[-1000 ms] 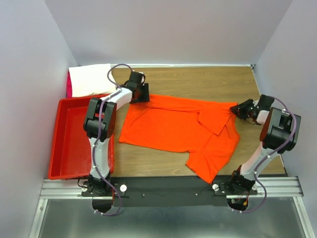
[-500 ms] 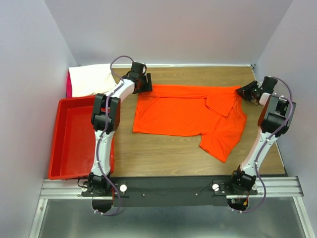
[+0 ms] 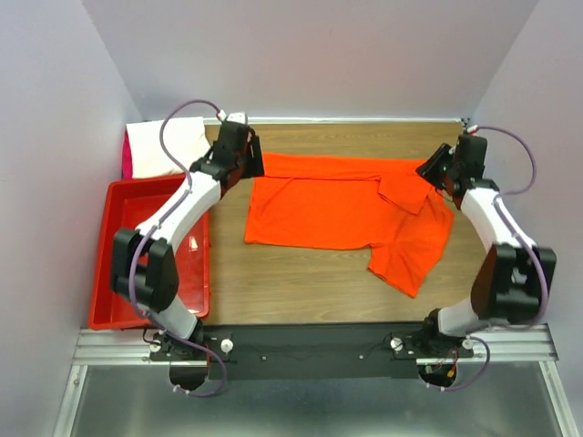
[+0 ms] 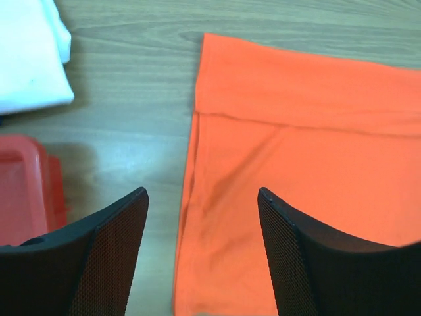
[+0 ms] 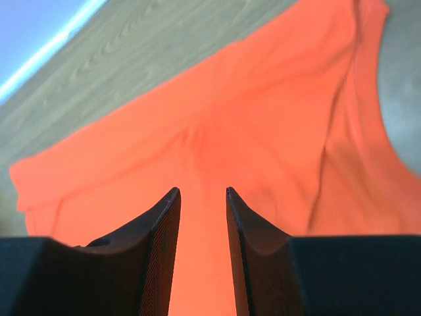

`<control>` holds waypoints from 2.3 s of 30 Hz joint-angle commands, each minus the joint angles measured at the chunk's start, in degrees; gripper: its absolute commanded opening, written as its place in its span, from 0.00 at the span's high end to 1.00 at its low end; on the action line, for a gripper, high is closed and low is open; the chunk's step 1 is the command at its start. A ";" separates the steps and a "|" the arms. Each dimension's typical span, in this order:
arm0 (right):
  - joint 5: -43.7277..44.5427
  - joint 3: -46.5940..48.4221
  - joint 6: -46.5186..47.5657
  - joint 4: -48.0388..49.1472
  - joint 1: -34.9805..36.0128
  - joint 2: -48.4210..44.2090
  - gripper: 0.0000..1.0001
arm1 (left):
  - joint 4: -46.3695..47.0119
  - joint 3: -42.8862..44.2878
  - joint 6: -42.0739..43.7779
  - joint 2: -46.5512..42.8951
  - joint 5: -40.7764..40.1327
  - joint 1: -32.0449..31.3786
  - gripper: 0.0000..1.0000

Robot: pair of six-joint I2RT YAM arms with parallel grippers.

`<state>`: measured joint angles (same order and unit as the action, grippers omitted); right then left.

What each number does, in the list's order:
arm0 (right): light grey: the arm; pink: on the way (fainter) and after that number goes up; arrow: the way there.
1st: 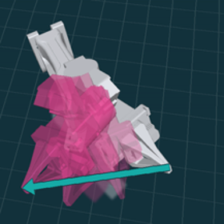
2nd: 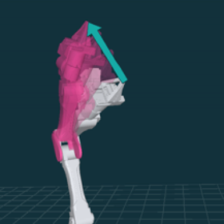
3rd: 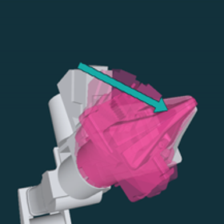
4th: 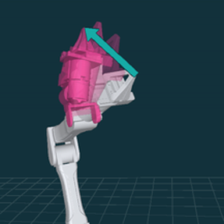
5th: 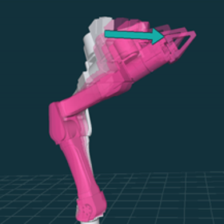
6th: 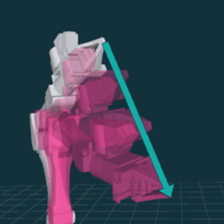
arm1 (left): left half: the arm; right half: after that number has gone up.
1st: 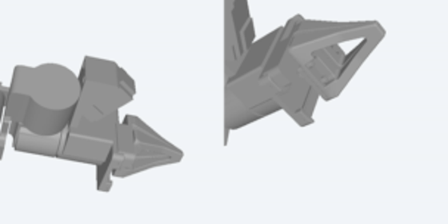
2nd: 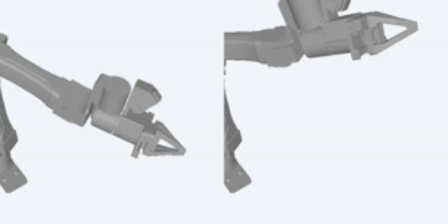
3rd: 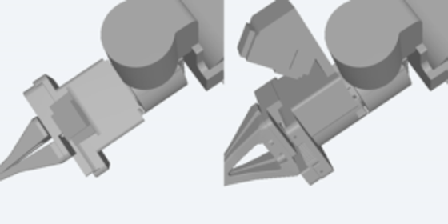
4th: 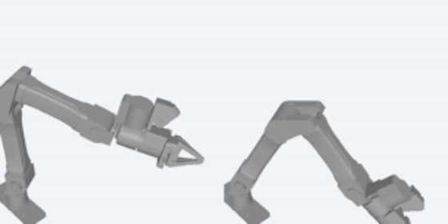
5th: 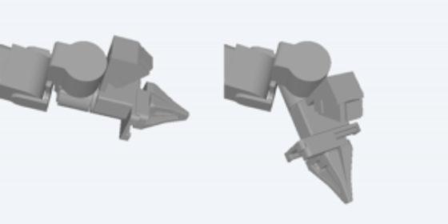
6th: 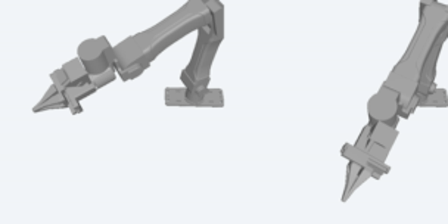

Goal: Fold and stack the t-shirts
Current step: Fold the tshirt

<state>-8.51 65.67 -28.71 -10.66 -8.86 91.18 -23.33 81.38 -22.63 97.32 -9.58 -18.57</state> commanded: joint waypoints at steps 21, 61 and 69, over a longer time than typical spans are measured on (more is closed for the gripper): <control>7.11 -26.47 4.01 -20.46 13.70 -34.84 0.58 | -3.91 -25.85 -8.48 -7.76 -6.06 -8.15 0.27; 14.22 -21.29 3.31 -22.83 13.52 -30.54 0.56 | -3.56 -30.41 -5.93 -1.60 -1.14 -8.77 0.89; 17.74 -19.44 1.46 -25.20 10.98 -22.02 0.52 | -2.16 -33.39 -4.88 -5.73 -0.27 -8.68 1.00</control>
<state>5.45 44.91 -25.87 -33.08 4.01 66.35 -22.90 51.33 -28.53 92.60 -11.40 -27.33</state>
